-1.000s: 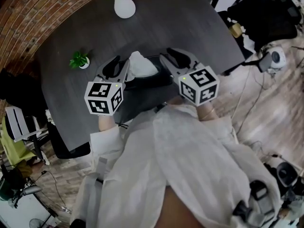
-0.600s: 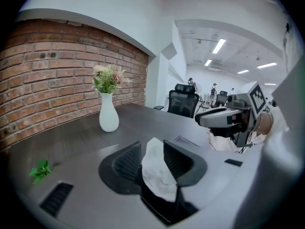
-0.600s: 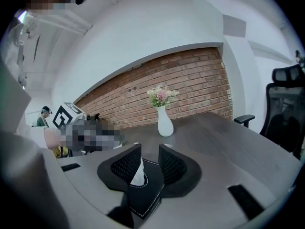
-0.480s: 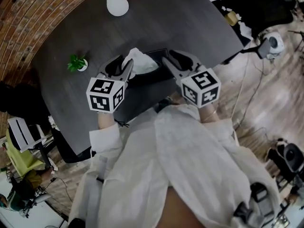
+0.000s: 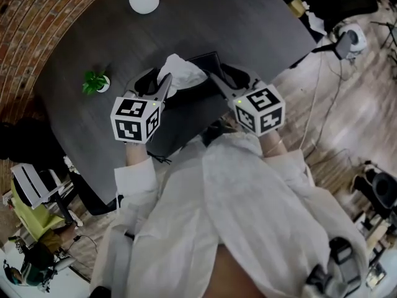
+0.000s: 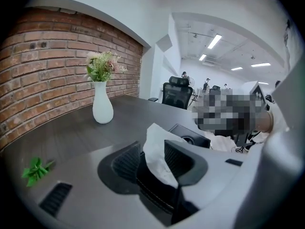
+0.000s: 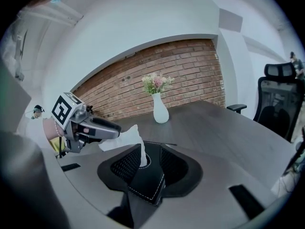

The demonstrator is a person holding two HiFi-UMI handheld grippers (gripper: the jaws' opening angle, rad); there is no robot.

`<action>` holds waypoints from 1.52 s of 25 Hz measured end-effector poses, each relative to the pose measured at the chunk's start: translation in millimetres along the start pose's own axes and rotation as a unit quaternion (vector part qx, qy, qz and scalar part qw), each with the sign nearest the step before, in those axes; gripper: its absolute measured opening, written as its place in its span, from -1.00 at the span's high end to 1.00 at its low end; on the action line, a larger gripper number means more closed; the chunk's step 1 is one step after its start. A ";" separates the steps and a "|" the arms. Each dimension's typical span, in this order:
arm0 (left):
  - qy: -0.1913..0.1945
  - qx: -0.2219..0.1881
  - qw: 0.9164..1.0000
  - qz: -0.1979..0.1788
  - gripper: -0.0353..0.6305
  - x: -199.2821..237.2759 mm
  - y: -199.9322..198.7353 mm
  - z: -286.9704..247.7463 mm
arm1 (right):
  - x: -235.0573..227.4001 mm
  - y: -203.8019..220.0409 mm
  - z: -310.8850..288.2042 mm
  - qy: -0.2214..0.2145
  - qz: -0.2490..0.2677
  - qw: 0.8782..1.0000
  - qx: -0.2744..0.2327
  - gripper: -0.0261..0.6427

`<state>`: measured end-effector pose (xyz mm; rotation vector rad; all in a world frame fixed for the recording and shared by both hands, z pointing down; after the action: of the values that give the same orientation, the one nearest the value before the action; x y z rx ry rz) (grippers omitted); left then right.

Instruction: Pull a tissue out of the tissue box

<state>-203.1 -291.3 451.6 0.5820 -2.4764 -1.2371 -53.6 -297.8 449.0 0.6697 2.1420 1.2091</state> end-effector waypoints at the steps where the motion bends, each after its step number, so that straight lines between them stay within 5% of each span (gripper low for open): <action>1: 0.003 0.003 1.000 0.000 0.48 0.5 1.3 -1.3 | 0.9 3.5 -1.0 0.001 0.001 1.000 0.006 0.59; 25: 0.060 0.029 0.997 -0.025 0.48 -7.7 10.0 -30.9 | -19.0 28.9 -17.7 0.060 0.026 0.997 0.048 0.59; 38: 0.067 0.028 0.997 -0.041 0.82 -14.4 6.7 -33.6 | -19.8 29.1 -18.5 0.064 0.021 0.995 0.067 0.59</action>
<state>-177.0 -303.6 475.2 0.7613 -2.4046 -1.1207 -48.5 -308.4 486.9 0.7152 2.3428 1.1644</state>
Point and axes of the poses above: the fingertips, and each gripper's own axes: z backward along the fingers, x to its left, y out of its underside, the point moved 1 cm from there along z, backward along the fingers, and after that the axes turned 4 degrees about -x, right-handed, at the moved point
